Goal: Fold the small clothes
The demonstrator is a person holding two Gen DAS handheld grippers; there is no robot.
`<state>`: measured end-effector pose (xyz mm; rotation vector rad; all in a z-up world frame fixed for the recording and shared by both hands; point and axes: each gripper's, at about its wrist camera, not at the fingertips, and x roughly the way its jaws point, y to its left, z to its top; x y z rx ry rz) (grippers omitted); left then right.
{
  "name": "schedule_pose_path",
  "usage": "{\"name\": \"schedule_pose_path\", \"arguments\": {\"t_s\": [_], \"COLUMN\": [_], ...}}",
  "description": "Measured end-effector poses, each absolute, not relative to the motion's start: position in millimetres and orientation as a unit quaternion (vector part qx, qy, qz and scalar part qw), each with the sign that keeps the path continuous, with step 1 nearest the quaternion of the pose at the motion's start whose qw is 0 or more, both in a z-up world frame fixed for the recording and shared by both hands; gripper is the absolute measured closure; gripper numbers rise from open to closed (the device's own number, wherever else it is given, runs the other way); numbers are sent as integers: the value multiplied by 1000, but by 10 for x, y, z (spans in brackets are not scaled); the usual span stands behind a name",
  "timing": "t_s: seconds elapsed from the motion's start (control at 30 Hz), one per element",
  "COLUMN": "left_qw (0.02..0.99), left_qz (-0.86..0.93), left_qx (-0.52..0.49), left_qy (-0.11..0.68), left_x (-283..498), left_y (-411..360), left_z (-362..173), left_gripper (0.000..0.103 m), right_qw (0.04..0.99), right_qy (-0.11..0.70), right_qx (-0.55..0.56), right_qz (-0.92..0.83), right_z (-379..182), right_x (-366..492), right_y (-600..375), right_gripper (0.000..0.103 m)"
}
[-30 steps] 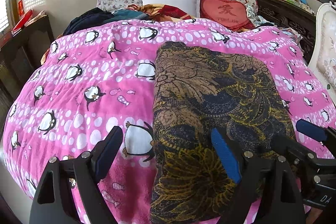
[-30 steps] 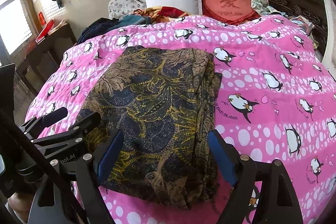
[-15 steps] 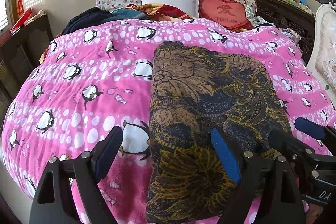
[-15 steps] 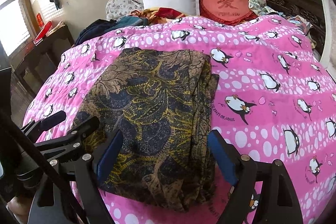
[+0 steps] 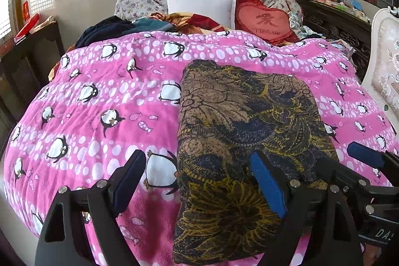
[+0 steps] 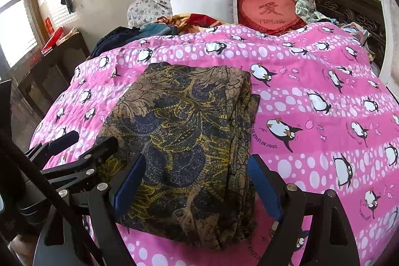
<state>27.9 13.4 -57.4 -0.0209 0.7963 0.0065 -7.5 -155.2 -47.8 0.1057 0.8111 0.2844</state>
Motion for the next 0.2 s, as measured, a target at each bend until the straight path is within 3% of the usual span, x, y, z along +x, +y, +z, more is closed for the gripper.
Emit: {"name": "schedule_pose_path", "arguments": {"t_s": [0.2], "left_qw": [922], "left_qz": [3], "left_qx": [-9], "left_qy": [386], "left_x": [273], "left_y": [121], "left_z": [-550], "left_gripper": [18], "right_qw": [909], "right_qy": [392], "right_qx": [52], "right_qz": [135], "right_z": [-468], "right_x": [-76], "right_y": [-1552], "right_gripper": [15]}}
